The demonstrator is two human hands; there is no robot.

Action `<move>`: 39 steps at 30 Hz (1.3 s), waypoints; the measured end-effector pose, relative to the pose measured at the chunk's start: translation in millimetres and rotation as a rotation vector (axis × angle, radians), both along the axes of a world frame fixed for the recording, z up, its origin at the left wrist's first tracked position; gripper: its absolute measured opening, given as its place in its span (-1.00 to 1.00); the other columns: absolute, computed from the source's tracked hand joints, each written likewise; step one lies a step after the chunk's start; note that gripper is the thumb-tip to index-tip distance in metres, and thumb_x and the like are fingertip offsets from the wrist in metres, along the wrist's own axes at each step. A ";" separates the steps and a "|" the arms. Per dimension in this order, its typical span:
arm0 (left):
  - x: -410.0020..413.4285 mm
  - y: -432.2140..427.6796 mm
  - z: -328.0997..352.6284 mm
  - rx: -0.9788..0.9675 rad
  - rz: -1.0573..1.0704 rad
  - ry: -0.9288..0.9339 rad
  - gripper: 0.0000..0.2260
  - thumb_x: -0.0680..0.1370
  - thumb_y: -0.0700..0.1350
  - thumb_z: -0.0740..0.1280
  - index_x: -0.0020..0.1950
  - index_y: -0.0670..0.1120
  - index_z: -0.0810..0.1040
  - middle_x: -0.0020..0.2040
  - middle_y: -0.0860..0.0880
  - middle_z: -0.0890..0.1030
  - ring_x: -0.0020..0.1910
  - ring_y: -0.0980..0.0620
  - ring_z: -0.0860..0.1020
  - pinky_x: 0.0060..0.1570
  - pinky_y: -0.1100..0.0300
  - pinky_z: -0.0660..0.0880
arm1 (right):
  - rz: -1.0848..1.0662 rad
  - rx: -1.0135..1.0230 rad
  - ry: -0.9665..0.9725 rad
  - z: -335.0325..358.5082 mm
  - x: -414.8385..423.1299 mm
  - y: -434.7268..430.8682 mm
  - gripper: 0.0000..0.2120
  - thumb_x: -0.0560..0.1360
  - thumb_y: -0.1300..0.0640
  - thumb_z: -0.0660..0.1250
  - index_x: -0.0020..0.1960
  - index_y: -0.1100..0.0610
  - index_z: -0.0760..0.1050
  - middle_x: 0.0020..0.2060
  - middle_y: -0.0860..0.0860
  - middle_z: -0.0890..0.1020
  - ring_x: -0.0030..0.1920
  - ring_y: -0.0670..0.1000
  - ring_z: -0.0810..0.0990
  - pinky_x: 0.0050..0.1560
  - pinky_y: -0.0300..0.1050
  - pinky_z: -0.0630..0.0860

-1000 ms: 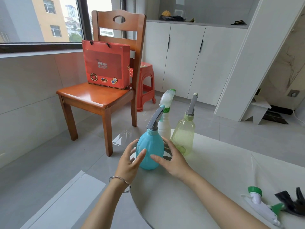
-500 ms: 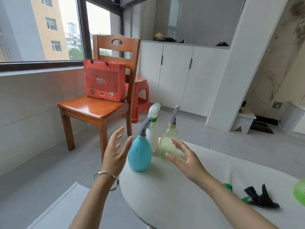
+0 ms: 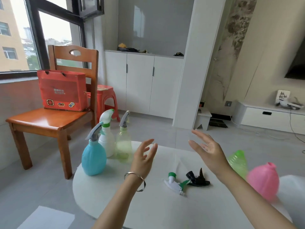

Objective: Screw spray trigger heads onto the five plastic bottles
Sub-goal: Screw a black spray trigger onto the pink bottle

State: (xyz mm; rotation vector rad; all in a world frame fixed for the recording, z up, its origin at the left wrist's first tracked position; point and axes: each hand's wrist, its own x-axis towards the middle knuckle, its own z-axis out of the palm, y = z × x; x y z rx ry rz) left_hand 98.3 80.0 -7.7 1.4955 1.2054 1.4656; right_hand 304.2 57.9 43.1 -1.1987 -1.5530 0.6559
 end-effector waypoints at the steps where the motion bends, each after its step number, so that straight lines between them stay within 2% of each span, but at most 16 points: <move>1: 17.1 1.7 -3.1 -0.019 -0.022 -0.008 -0.81 0.56 -0.07 0.26 0.17 -0.03 0.51 0.14 0.01 0.55 0.20 -0.04 0.51 0.07 0.21 0.39 | -0.044 0.026 -0.016 -0.6 14.0 -2.7 -0.67 0.41 -0.04 0.39 0.17 -0.16 0.48 0.32 -0.16 0.44 0.34 -0.22 0.37 0.38 -0.17 0.25; 3: 51.0 4.3 -10.1 -0.061 -0.070 -0.013 -0.79 0.57 -0.07 0.25 0.17 -0.07 0.52 0.13 0.00 0.56 0.20 -0.06 0.52 0.06 0.24 0.39 | -0.150 0.072 -0.078 -5.4 42.4 -7.3 -0.68 0.43 0.02 0.40 0.18 -0.12 0.50 0.32 -0.15 0.43 0.33 -0.21 0.37 0.33 -0.27 0.22; 6: 98.8 6.1 -21.7 -0.145 -0.111 -0.022 -0.72 0.59 -0.05 0.22 0.25 -0.14 0.47 0.21 -0.06 0.54 0.14 0.03 0.50 -0.09 0.47 0.38 | -0.313 0.121 -0.179 -20.5 82.4 -13.8 -0.69 0.42 0.09 0.44 0.15 -0.03 0.54 0.30 -0.09 0.43 0.33 -0.13 0.38 0.25 -0.38 0.19; 10: 155.4 8.9 -29.0 -0.235 -0.211 -0.023 -0.67 0.60 -0.02 0.19 0.31 -0.14 0.41 0.27 -0.07 0.50 0.12 0.09 0.45 -0.19 0.51 0.38 | -0.503 0.176 -0.259 -39.1 128.0 -19.1 -0.59 0.35 0.13 0.51 0.18 0.07 0.53 0.29 -0.08 0.39 0.36 -0.09 0.32 0.26 -0.53 0.07; 11: 168.9 9.5 -30.5 -0.247 -0.238 -0.014 -0.67 0.60 -0.01 0.18 0.31 -0.13 0.41 0.25 -0.06 0.50 0.11 0.10 0.44 -0.22 0.56 0.38 | -0.568 0.190 -0.281 -43.9 139.9 -19.3 -0.54 0.33 0.12 0.52 0.20 0.08 0.52 0.31 -0.05 0.39 0.37 -0.09 0.30 0.30 -0.47 0.06; 13: 193.2 8.3 -33.3 -0.271 -0.271 0.000 -0.68 0.61 -0.01 0.17 0.30 -0.13 0.41 0.18 -0.03 0.49 0.10 0.10 0.44 -0.25 0.62 0.34 | -0.682 0.210 -0.279 -55.2 160.7 -20.2 -0.48 0.31 0.13 0.54 0.24 0.11 0.50 0.37 0.04 0.38 0.43 0.03 0.23 0.40 -0.17 0.13; 14: 204.0 7.4 -34.9 -0.281 -0.286 0.003 -0.68 0.61 -0.02 0.17 0.30 -0.14 0.42 0.16 -0.02 0.49 0.09 0.09 0.45 -0.25 0.59 0.34 | -0.725 0.212 -0.261 -60.8 169.1 -20.2 -0.46 0.30 0.15 0.55 0.25 0.13 0.49 0.39 0.08 0.36 0.45 0.10 0.20 0.41 -0.05 0.15; 16: 224.1 7.2 -39.7 -0.303 -0.322 0.017 -0.69 0.61 -0.02 0.16 0.28 -0.14 0.44 0.11 -0.01 0.50 0.07 0.07 0.47 -0.18 0.49 0.33 | -0.784 0.179 -0.220 -72.4 186.1 -17.6 -0.37 0.28 0.16 0.56 0.30 0.17 0.44 0.40 0.14 0.34 0.46 0.16 0.17 0.42 0.08 0.15; 20: 252.2 9.6 -53.0 -0.377 -0.373 0.028 -0.69 0.62 0.02 0.13 0.25 -0.12 0.45 0.08 0.00 0.51 0.11 0.01 0.49 0.11 0.23 0.36 | -0.784 -0.038 -0.017 -94.1 224.9 -10.2 -0.17 0.29 0.16 0.56 0.44 0.17 0.23 0.43 0.14 0.29 0.45 0.13 0.18 0.42 0.03 0.16; 22: 260.6 11.5 -59.0 -0.399 -0.384 0.041 -0.68 0.62 0.02 0.12 0.25 -0.13 0.45 0.09 0.00 0.51 0.17 -0.01 0.49 0.16 0.19 0.35 | -0.723 -0.149 0.095 -103.8 238.5 -8.2 -0.21 0.32 0.13 0.53 0.44 0.13 0.22 0.42 0.10 0.31 0.43 0.11 0.25 0.36 -0.03 0.23; 24: 265.7 13.7 -65.5 -0.426 -0.396 0.048 -0.68 0.62 0.02 0.12 0.25 -0.12 0.45 0.09 0.01 0.51 0.17 -0.02 0.48 0.19 0.15 0.35 | -0.645 -0.224 0.167 -113.5 247.1 -6.5 -0.35 0.35 0.12 0.51 0.35 0.10 0.31 0.30 0.07 0.44 0.32 0.09 0.41 0.22 -0.10 0.34; 27: 268.3 15.3 -73.5 -0.451 -0.406 0.055 -0.71 0.62 0.02 0.11 0.22 -0.10 0.46 0.07 0.01 0.51 0.15 -0.03 0.48 0.23 0.07 0.36 | -0.604 -0.275 0.173 -122.7 254.1 -7.3 -0.39 0.31 0.13 0.54 0.27 0.06 0.33 0.16 0.01 0.49 0.13 0.04 0.49 0.10 -0.12 0.38; 31: 269.0 13.3 -79.0 -0.467 -0.415 0.055 -0.77 0.62 0.03 0.11 0.13 -0.04 0.46 0.08 0.00 0.52 0.15 -0.05 0.48 0.22 0.05 0.37 | -0.631 -0.313 0.114 -125.7 255.7 -9.1 -0.31 0.26 0.10 0.57 0.16 -0.01 0.16 0.11 -0.02 0.40 0.04 0.04 0.46 0.01 -0.11 0.35; 33: 267.7 10.2 -78.6 -0.494 -0.436 0.057 -0.74 0.62 0.03 0.12 0.15 -0.07 0.47 0.08 -0.01 0.53 0.12 -0.05 0.51 0.13 0.09 0.41 | -0.639 -0.335 0.069 -127.2 252.2 -11.4 -0.28 0.24 0.06 0.58 0.12 -0.01 0.11 0.09 -0.02 0.38 0.01 0.05 0.45 -0.03 -0.11 0.34; 36: 261.1 6.2 -74.5 -0.521 -0.493 0.026 -0.74 0.60 0.02 0.17 0.18 -0.08 0.48 0.07 -0.01 0.57 -0.04 0.03 0.56 -0.09 0.21 0.45 | -0.637 -0.337 0.025 -127.3 245.7 -18.6 -0.29 0.22 0.01 0.58 0.13 -0.06 0.15 0.11 -0.01 0.41 0.04 0.07 0.47 -0.02 -0.08 0.38; 39: 247.3 0.9 -66.6 -0.502 -0.527 0.059 -0.77 0.58 0.01 0.22 0.17 -0.06 0.48 0.08 -0.02 0.59 -0.07 0.06 0.57 -0.06 0.20 0.48 | -0.629 -0.327 -0.006 -122.4 238.6 -29.1 -0.34 0.23 0.03 0.57 0.18 -0.09 0.27 0.14 -0.03 0.46 0.10 0.06 0.49 0.04 -0.08 0.41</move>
